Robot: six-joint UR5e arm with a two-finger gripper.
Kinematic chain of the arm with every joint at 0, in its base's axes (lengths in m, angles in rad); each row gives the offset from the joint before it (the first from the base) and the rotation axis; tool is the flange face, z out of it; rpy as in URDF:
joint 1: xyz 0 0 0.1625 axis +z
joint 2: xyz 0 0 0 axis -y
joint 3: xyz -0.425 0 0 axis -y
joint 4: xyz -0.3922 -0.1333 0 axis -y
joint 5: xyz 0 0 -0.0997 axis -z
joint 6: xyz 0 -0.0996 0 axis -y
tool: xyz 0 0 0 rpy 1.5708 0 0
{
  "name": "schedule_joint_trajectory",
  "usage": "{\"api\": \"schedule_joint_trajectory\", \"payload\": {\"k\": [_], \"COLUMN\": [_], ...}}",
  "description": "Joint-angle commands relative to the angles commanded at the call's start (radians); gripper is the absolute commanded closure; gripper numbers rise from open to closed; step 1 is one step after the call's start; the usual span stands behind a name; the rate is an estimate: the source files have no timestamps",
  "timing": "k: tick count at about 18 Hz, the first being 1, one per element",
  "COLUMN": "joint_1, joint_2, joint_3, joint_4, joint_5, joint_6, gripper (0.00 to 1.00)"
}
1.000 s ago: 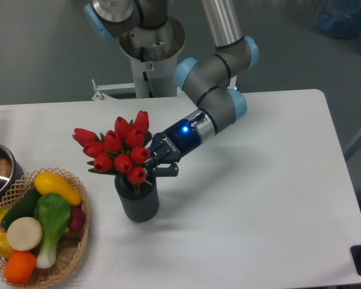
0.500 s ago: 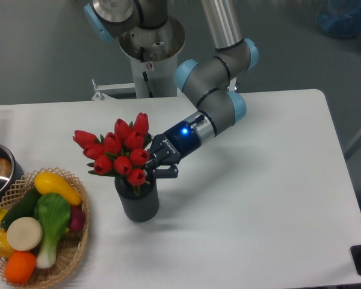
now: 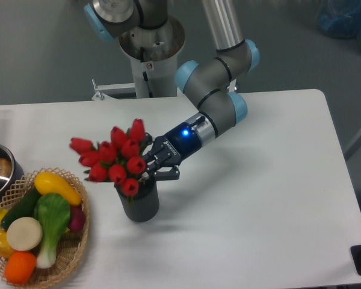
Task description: Insert the flowers into the vase
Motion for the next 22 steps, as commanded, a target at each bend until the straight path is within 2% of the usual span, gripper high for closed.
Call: {"api": "schedule_joint_trajectory", "payload": {"k": [2,8,11,18,19,22], "joint_1": [0.003,0.015,0.035,0.066,0.066,0.075], "joint_2": [0.000,0.002,0.008,0.035,0.037,0.070], "joint_3": [0.002,0.003,0.000,0.024,0.035,0.075], "joint_4": [0.000,0.000,0.000,0.000,-0.002,-0.002], "joint_5": [-0.002,-0.003,-0.003,0.020,0.040,0.197], "joint_6": [0.015,0.025,0.025,0.025,0.025,0.023], "gripper": [0.32,0.23,0.01,0.00,0.00,0.00]}}
